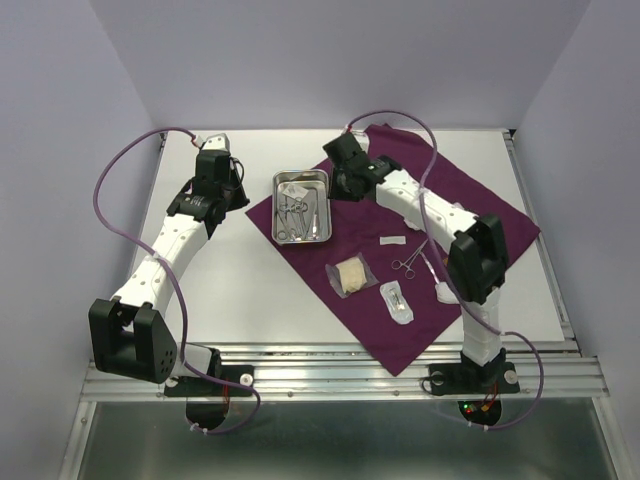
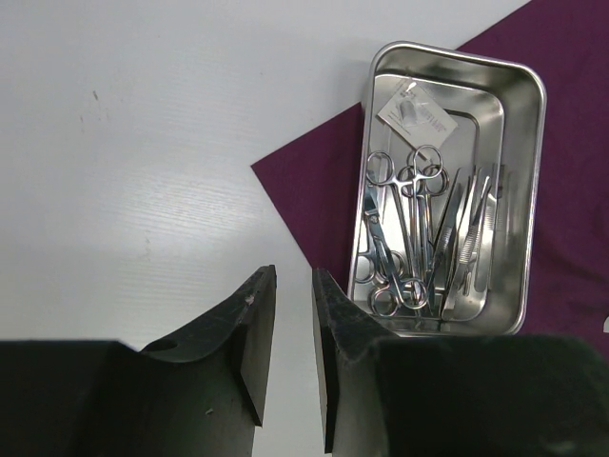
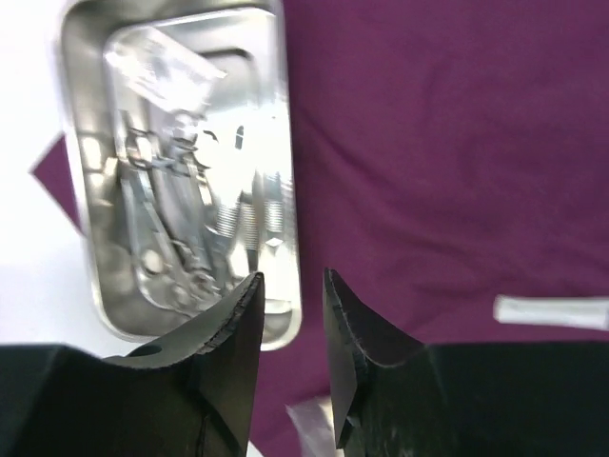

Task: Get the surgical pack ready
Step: Place the medical item in the container, then pick up the medical item from the surgical kit.

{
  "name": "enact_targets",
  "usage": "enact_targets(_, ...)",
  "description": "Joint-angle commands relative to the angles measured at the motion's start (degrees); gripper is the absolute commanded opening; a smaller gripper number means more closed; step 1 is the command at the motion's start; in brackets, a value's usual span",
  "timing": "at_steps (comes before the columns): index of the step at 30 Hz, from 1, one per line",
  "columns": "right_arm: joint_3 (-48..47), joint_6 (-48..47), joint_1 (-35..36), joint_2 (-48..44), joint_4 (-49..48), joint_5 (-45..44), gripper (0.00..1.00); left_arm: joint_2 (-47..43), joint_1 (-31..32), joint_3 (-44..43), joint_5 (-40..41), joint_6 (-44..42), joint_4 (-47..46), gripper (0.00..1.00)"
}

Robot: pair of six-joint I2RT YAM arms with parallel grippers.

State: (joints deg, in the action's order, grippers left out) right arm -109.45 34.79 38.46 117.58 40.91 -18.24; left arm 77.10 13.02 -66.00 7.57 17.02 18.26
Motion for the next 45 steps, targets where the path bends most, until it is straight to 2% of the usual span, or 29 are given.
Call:
enact_targets(1, 10.1, 2.5, -4.6, -7.5, -0.6, -5.0, 0.37, -1.0, -0.3, -0.6, 0.2, -0.3, -0.7, 0.33)
enact_targets(2, 15.6, 3.5, -6.9, -10.2, -1.0, -4.8, 0.37, -1.2, -0.2, -0.6, 0.2, -0.3, -0.7, 0.33)
enact_targets(9, 36.9, 7.5, -13.7, -21.5, -4.8, -2.9, 0.37, -1.6, -0.3, -0.3, 0.2, -0.2, -0.9, 0.33)
enact_targets(16, 46.9, 10.5, -15.6, -24.9, -6.1, -1.3, 0.38, -1.3, -0.3, -0.5, -0.2, -0.1, -0.9, 0.33)
enact_targets(18, 48.3, 11.1, -15.6, -24.9, -7.4, -0.1, 0.41, -1.3, -0.3, -0.6, -0.2, -0.1, -0.9, 0.33)
enact_targets(26, 52.3, 11.8, -17.3, -23.5, -11.5, 2.5, 0.41, -1.0, -0.3, -0.9, -0.2, -0.1, -0.6, 0.33)
enact_targets(36, 52.2, 11.5, -18.9, -21.0, -14.0, 3.0, 0.4, -0.5, -0.2, -1.3, -0.2, -0.1, -0.5, 0.33)
enact_targets(38, 52.4, 11.5, -18.9, -20.0, -14.1, 2.9, 0.37, -0.5, -0.3, -1.4, -0.2, -0.1, -0.4, 0.33)
enact_targets(40, 52.9, 11.6, -18.9, -19.6, -14.4, 2.9, 0.28, -0.3, -0.2, -1.4, -0.2, -0.1, -0.4, 0.33)
enact_targets(45, 53.6, 11.6, -18.9, -20.3, -14.5, 2.6, 0.14, 0.1, -0.3, -1.5, -0.1, -0.1, -0.5, 0.33)
